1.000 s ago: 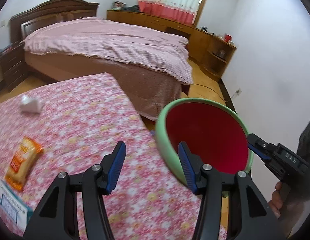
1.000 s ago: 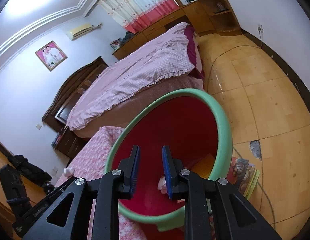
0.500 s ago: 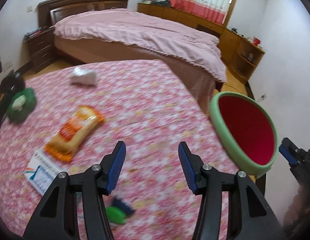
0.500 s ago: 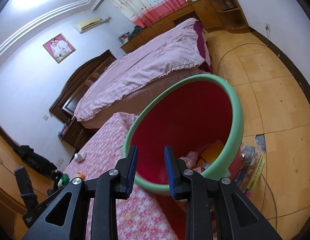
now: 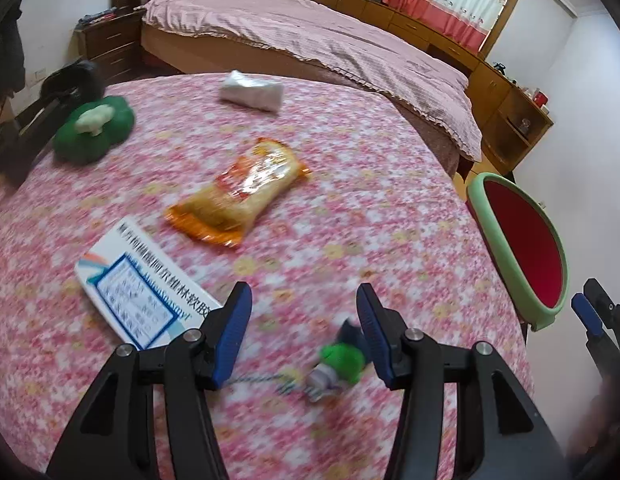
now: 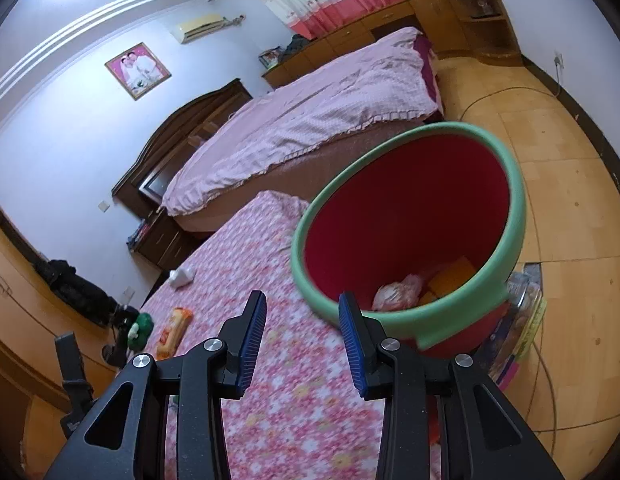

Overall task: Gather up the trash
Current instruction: 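Move the left gripper to the white medicine box and grasp it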

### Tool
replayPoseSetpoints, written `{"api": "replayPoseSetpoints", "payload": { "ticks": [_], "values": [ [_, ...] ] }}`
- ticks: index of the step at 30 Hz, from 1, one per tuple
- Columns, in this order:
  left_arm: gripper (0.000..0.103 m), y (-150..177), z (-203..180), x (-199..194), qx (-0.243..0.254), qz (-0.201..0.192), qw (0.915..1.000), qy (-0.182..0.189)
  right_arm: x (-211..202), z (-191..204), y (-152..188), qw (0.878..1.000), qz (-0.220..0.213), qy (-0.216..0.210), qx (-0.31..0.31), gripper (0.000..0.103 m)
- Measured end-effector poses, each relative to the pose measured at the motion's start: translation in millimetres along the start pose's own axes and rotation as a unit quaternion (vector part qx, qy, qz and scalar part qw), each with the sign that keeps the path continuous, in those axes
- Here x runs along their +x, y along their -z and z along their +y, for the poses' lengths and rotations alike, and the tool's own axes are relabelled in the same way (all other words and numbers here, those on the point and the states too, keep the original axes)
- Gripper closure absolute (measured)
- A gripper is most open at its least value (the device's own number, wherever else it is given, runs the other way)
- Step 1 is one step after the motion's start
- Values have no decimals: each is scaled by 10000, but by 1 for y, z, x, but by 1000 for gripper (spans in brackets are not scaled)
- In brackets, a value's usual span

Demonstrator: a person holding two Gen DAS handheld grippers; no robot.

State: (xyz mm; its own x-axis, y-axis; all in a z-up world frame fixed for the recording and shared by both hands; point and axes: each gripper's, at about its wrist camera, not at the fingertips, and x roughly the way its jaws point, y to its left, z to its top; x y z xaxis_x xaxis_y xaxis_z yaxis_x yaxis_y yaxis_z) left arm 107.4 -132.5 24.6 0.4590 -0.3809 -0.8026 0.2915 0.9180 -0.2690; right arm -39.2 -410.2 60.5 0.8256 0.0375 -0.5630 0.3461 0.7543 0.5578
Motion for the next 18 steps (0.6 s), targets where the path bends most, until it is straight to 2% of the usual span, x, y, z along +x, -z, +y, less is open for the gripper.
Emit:
{"api": "replayPoseSetpoints", "payload": {
  "ticks": [12, 18],
  "values": [
    [48, 29, 46, -35, -207, -115, 9996, -143, 19, 30, 32, 9983, 487, -135, -297, 64],
    [48, 35, 64, -57, -254, -312, 9990, -211, 27, 42, 45, 9969, 651, -129, -412, 61]
  ]
}}
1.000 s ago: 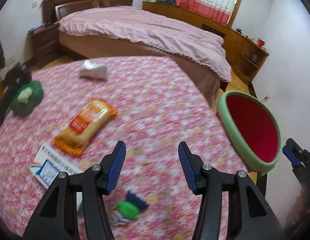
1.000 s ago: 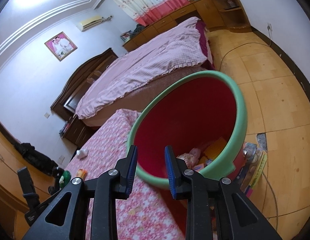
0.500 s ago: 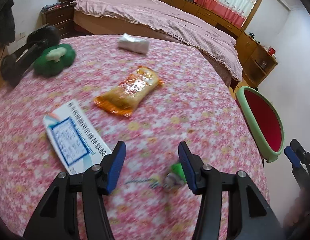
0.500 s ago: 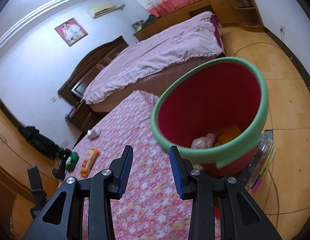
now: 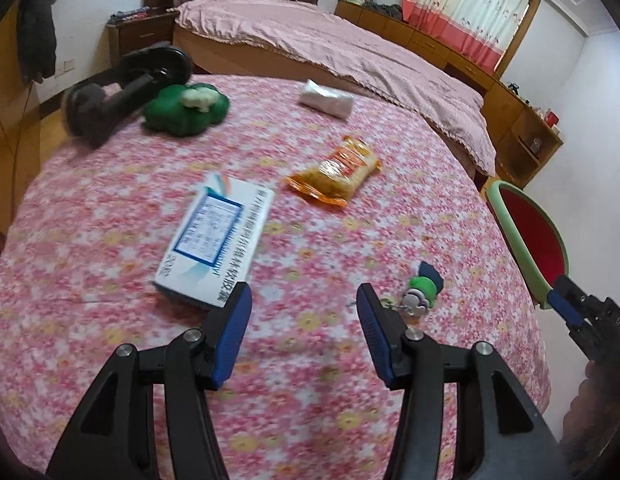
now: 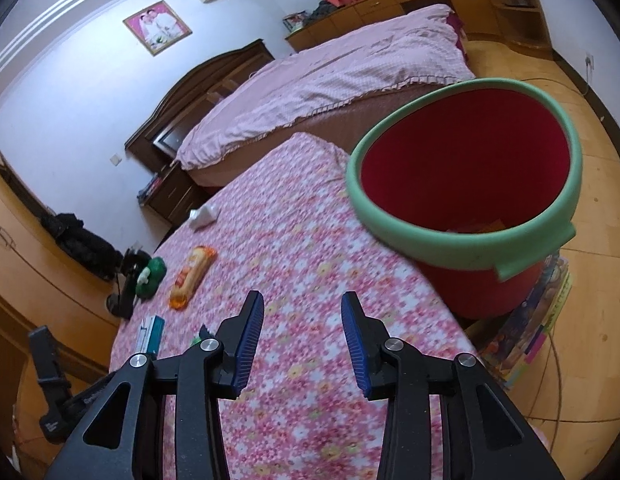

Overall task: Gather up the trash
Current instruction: 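Move the left gripper to the white medicine box and grasp it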

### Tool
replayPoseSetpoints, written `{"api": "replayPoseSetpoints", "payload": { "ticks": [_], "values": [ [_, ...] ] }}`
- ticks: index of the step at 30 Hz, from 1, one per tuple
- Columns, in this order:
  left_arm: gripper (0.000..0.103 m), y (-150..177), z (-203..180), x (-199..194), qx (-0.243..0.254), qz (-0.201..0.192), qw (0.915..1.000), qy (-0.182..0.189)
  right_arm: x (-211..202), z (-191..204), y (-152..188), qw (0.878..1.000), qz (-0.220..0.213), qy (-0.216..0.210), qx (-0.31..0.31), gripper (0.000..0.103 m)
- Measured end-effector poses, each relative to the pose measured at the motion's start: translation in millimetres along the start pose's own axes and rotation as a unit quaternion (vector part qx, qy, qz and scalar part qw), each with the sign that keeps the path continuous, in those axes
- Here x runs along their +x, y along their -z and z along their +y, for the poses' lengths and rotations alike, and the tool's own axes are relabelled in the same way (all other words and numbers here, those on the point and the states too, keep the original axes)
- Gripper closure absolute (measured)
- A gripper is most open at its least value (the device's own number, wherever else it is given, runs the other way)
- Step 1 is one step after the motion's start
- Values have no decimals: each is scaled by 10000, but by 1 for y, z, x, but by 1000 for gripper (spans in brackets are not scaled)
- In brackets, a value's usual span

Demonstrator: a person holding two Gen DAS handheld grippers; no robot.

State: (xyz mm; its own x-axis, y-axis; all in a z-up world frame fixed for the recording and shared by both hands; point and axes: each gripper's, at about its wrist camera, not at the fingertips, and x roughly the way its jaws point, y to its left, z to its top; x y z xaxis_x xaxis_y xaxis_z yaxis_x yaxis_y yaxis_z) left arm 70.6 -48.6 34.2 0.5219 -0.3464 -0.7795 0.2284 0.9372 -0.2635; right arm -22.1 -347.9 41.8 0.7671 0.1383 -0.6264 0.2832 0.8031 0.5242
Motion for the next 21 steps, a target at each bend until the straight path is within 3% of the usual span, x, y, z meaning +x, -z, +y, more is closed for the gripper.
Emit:
{"api": "replayPoseSetpoints", "payload": {
  "ticks": [6, 15, 21],
  "values": [
    [42, -8, 10, -4, 215, -207, 9990, -346, 9, 12, 8, 9997, 181, 39, -136, 61],
    [40, -22, 22, 25, 732, -80, 9911, -1106, 20, 25, 16, 9991, 337, 142, -232, 60],
    [40, -25, 37, 40, 459, 146, 9956, -807, 26, 36, 19, 9986, 399, 158, -297, 60]
  ]
}}
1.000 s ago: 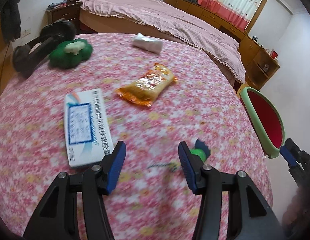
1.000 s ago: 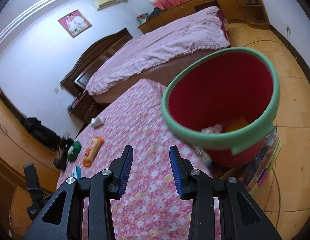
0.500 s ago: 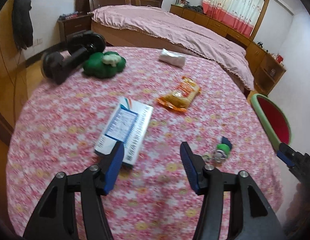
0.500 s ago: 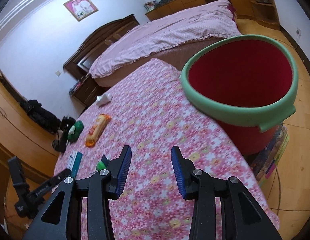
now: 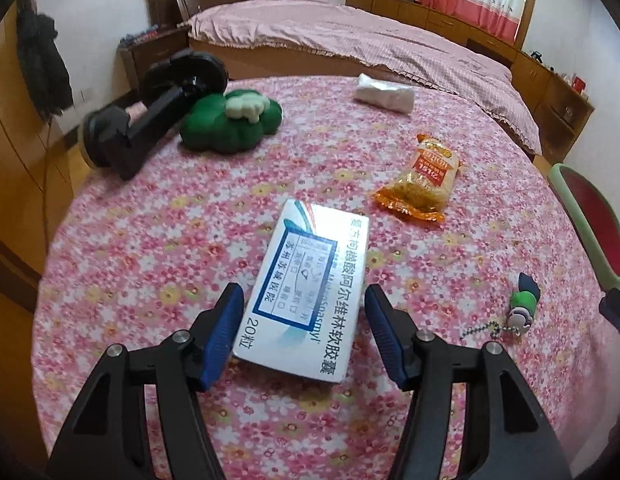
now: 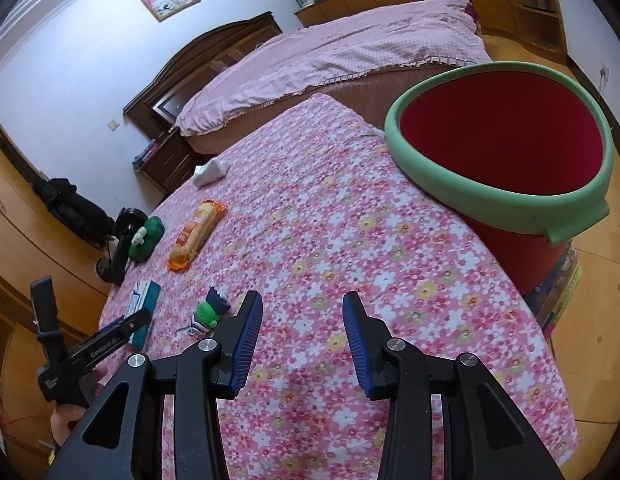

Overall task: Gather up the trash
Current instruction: 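Move the left gripper to the white medicine box and grasp it, then grasp the green keychain figure with the right gripper while the left holds the box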

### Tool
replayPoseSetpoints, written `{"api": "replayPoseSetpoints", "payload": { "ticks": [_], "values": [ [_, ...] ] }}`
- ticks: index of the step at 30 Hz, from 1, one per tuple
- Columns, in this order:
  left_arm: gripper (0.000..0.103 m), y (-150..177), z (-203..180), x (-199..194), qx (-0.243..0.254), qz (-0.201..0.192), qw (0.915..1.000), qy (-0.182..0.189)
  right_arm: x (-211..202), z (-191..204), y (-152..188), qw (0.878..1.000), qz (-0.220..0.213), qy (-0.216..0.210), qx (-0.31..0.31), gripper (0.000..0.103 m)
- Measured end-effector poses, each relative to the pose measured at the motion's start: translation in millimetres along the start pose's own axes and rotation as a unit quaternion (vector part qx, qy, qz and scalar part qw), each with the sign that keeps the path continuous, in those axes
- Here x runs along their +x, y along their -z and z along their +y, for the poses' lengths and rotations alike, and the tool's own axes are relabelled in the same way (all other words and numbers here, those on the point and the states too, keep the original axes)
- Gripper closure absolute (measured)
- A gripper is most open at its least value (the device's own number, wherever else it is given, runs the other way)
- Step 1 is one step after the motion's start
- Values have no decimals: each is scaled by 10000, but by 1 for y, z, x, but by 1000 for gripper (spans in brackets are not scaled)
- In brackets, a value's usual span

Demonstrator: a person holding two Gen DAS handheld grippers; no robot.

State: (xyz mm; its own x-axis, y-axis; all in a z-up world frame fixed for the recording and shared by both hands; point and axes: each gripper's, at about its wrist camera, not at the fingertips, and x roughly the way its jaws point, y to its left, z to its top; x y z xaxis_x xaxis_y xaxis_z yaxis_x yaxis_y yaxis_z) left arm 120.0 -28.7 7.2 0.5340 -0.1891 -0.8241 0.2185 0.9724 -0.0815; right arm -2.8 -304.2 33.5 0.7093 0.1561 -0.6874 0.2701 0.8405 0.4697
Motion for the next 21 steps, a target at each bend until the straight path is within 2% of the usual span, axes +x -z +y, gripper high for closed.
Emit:
{"api": "replayPoseSetpoints", "payload": {
  "ticks": [4, 9, 15, 21],
  "values": [
    [40, 1, 2, 0, -85, -59, 9999, 40, 6, 8, 0, 10000, 51, 16, -82, 60],
    [46, -1, 7, 0, -317, -101, 9994, 29, 15, 17, 4, 9997, 160, 32, -176, 60],
    [48, 2, 8, -7, -332, -232, 9991, 104, 25, 31, 8, 9991, 248, 12, -340, 60],
    [48, 13, 23, -15, -732, -244, 9970, 89, 42, 54, 10, 9974, 407, -107, -587, 60]
  ]
}}
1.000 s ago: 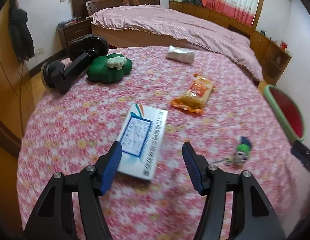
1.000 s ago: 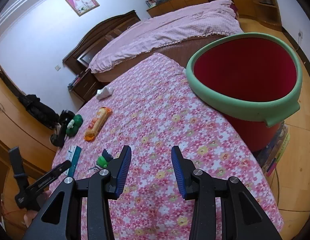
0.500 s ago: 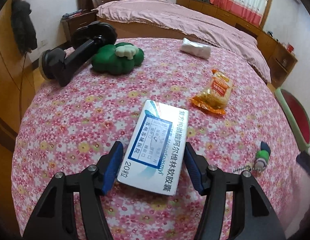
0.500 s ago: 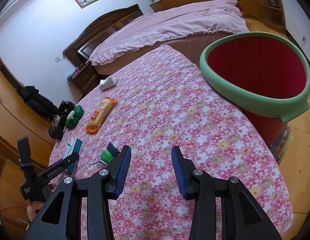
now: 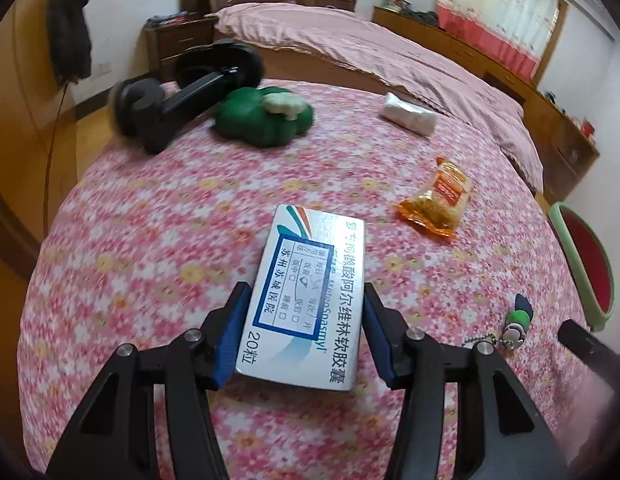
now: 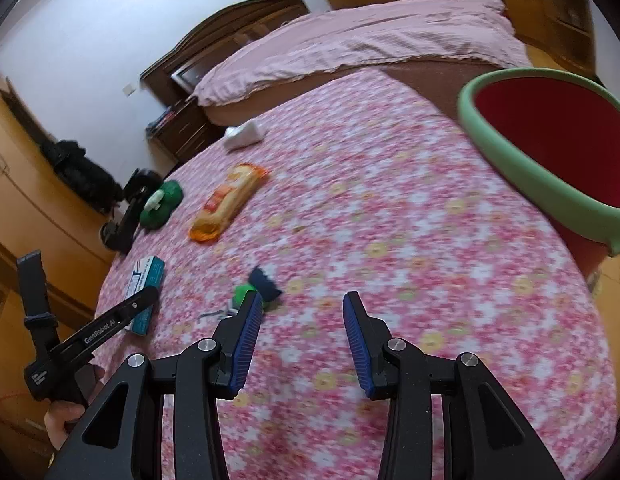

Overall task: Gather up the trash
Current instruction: 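Grasp the green keychain figure with the right gripper while the left holds the box, then carry the medicine box and green figure toward the red bucket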

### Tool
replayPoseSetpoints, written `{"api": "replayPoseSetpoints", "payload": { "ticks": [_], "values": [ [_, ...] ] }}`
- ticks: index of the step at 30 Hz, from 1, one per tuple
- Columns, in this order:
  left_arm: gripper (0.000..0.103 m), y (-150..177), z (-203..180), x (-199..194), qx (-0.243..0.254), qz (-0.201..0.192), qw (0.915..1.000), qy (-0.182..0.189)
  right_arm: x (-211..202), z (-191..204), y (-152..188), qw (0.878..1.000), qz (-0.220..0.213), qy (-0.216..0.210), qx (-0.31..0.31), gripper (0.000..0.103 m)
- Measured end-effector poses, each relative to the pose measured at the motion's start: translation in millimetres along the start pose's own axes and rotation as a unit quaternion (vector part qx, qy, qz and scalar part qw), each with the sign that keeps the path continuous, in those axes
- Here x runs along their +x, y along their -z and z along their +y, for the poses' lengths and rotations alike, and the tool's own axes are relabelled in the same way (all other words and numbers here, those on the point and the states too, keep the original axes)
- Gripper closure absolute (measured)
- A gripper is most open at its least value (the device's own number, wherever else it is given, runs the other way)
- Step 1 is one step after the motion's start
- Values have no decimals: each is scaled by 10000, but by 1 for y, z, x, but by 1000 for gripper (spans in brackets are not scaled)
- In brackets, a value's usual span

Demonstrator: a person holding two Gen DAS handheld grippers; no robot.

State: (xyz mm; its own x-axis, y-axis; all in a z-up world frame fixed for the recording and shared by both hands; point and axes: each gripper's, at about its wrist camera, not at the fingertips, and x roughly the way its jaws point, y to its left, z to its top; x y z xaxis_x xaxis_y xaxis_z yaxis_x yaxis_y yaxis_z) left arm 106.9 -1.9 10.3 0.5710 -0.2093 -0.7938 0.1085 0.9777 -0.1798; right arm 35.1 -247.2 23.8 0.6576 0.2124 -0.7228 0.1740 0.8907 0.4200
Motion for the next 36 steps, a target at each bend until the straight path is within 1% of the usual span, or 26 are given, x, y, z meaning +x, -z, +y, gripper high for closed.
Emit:
{"api": "replayPoseSetpoints", "payload": {
  "ticks": [7, 12, 14, 19, 26, 27, 30, 36],
  "values": [
    [48, 4, 27, -11, -481, -145, 9986, -137, 26, 24, 1, 9993, 215, -36, -298, 60],
    [48, 7, 36, -10, -598, -141, 9980, -140, 42, 37, 3, 9985, 316, 0, -456, 60],
    [48, 8, 37, -10, -603, -144, 9980, -123, 45, 41, 3, 9982, 240, 93, -533, 60],
    [48, 10, 37, -10, -592, -164, 9980, -113, 51, 45, 1, 9981, 117, 138, -593, 59],
    [48, 12, 37, -13, -626, -177, 9979, -1, 54, 52, 5, 9957, -76, 289, -881, 59],
    [48, 12, 37, -14, -628, -173, 9979, 19, 54, 51, 5, 9957, -78, 288, -877, 60],
    [48, 15, 34, -16, -634, -153, 9978, 96, 54, 48, 4, 9957, -82, 373, -846, 72],
    [48, 19, 26, -27, -581, -194, 9979, 216, 49, 42, 5, 9969, -44, 129, -772, 73]
  ]
}}
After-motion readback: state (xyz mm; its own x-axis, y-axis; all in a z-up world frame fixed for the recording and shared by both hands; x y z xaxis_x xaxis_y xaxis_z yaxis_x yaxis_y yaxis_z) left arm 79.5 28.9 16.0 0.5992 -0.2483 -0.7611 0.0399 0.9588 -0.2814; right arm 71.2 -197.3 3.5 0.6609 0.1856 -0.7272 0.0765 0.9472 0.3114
